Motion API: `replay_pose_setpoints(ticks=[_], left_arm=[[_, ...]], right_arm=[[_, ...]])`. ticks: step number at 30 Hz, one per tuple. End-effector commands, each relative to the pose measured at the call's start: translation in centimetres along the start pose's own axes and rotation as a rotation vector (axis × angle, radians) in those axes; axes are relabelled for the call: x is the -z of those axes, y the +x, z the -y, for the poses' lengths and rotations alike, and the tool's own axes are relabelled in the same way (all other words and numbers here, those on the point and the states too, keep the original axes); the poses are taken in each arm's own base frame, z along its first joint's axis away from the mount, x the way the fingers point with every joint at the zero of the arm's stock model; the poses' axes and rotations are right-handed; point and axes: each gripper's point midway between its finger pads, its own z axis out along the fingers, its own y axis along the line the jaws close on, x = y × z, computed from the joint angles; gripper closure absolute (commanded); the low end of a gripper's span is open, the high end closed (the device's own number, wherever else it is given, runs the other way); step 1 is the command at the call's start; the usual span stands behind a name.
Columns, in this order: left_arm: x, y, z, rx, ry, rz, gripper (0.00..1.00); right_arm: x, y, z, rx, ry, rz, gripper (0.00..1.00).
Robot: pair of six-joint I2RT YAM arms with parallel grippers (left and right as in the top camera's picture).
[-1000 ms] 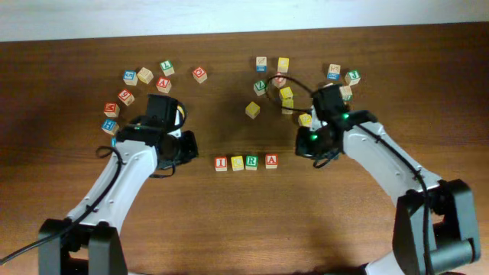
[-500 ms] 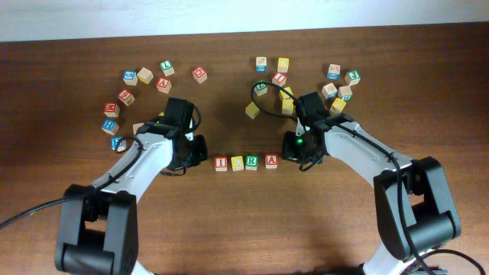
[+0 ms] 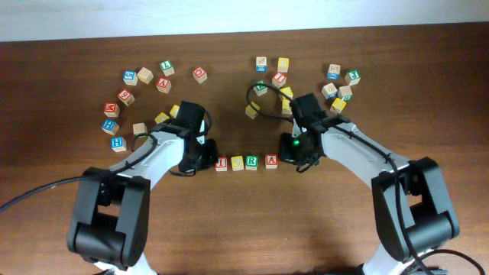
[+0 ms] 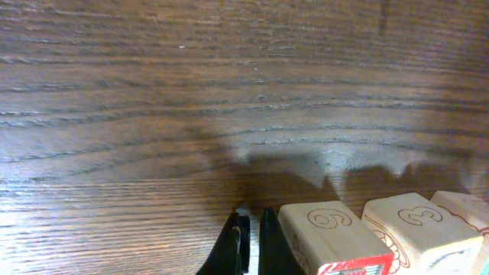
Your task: Spell out ICRA
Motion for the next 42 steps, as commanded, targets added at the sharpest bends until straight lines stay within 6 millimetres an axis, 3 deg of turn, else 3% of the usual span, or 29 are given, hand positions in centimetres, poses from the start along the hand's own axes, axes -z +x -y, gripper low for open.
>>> replay_pose_setpoints(ticks=[1,19,42], left_arm=[[-0.7,1.0,0.6,-0.007,0.013,-0.033,1.00],[-0.8,0.4,1.9,-0.038,0.035,0.002,1.00],[-0.8,1.3,3.6,-0.058,0.106,-0.034,1.00]], right_arm=[[-0.6,0.7,-0.4,0.009,0.006,-0.016,0.96],[-0.6,0.0,-0.9,0.019,-0.019,0.012,0.95],[-0.7,0.5,-2.1,-0.007,-0.052,-0.002,0.96]])
